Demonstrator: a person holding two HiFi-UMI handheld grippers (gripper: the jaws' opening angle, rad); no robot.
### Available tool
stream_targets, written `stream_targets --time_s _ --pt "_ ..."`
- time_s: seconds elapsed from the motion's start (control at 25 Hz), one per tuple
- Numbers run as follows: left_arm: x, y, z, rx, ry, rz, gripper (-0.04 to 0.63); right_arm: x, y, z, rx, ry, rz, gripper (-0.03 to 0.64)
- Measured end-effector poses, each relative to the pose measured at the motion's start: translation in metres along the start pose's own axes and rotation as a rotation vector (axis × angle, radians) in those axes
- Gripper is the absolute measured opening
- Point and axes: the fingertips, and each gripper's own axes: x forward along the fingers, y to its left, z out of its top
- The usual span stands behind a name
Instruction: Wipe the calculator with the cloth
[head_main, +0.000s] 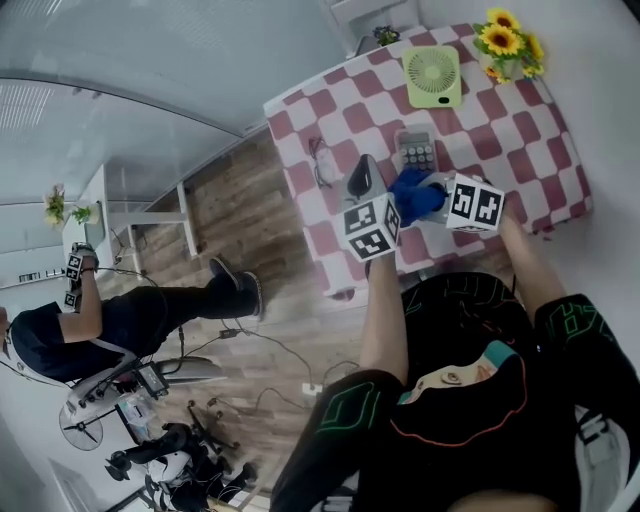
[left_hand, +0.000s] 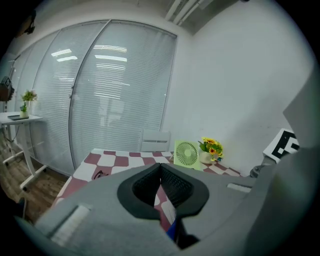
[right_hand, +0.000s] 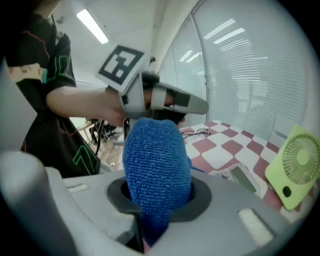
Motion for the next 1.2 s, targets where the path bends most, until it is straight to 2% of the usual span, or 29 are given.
stream_targets --time_s 0.16,0.28,0.56,0.72,0.8,1.0,1.2 --pt "0.004 -0.002 0.015 0.0 -0.031 -0.004 0.011 -0.023 -0.022 0.03 0.06 -0.13 -0.046 0.097" --pt "0.007 0.0 0.03 0.0 -0.065 0.007 0.011 -0.043 -0.052 0.052 0.065 -0.196 -0.149 0.097" --pt "0.011 -0.008 0.087 0.025 -0.182 0.018 0.011 -0.137 -0.144 0.094 0.167 -0.391 -0.566 0.097" --pt "0.014 -0.012 0.132 0.09 -0.279 0.039 0.011 -0.201 -0.174 0.113 0.242 -0.574 -0.763 0.097" --pt "0.014 -0.018 0.152 0.125 -0.322 0.034 0.011 -0.225 -0.18 0.116 0.261 -0.627 -0.846 0.097" --pt "0.007 -0.037 0.186 0.179 -0.39 0.008 0.01 -0.275 -0.179 0.114 0.293 -0.739 -0.98 0.097" --pt "0.007 -0.046 0.203 0.207 -0.428 -0.011 0.011 -0.297 -0.18 0.115 0.292 -0.762 -1.039 0.097"
